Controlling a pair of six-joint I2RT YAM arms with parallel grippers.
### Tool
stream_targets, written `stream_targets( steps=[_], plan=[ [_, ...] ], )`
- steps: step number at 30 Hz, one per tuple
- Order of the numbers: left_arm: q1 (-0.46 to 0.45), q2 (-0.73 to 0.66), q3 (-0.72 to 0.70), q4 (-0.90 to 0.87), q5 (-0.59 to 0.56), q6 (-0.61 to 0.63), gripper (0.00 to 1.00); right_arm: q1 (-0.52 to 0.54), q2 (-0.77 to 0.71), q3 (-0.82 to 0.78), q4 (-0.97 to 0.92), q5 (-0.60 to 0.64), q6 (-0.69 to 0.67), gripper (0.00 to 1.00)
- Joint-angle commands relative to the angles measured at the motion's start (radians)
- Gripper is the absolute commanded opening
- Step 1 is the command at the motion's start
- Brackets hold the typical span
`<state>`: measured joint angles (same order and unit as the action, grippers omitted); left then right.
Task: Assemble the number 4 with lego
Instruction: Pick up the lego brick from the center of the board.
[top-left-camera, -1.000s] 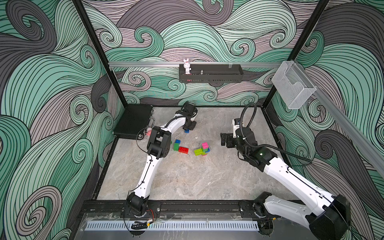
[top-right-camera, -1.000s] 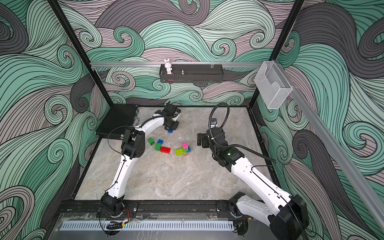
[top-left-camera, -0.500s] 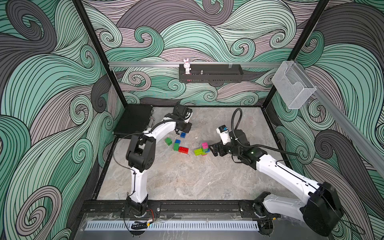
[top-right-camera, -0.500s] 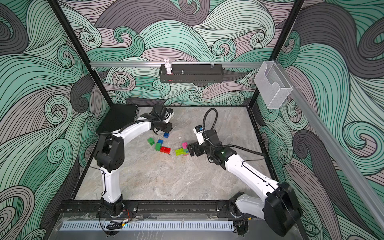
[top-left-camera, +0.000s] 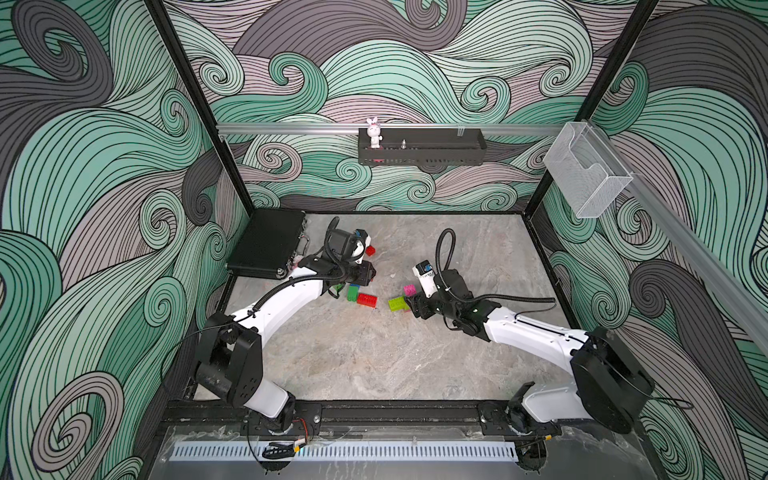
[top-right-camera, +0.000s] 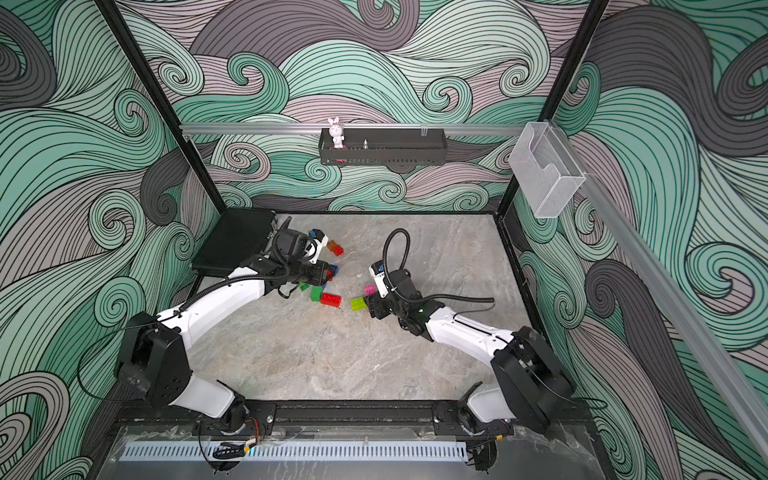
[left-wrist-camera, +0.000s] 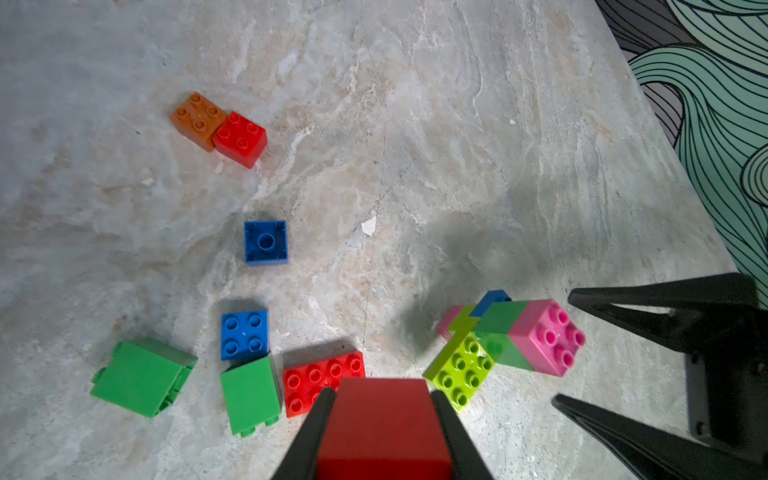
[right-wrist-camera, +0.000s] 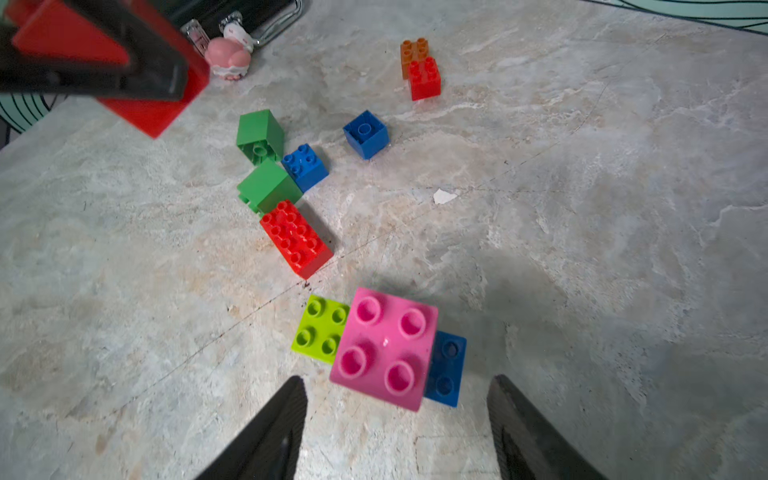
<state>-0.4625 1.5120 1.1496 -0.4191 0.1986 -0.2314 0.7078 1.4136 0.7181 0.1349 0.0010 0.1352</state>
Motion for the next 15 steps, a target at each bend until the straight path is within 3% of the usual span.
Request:
stream_targets(
  steps=[1,7,15],
  plan=[
    [-0.007,-0.005,0.031,-0.085,0.045,-0.046,0.0,0.008,0.026,-0.012,0.124,0.042,-0.017,0.67],
    [-0.017,-0.013,-0.017,-0.043,0.044,-0.055,0.0,0.027,0.073,-0.019,0.196,0.046,-0.058,0.63],
    [-0.024,-0.046,-0.051,-0.034,-0.001,-0.059,0.0,0.033,0.109,-0.045,0.263,0.101,-0.069,0.49]
  ],
)
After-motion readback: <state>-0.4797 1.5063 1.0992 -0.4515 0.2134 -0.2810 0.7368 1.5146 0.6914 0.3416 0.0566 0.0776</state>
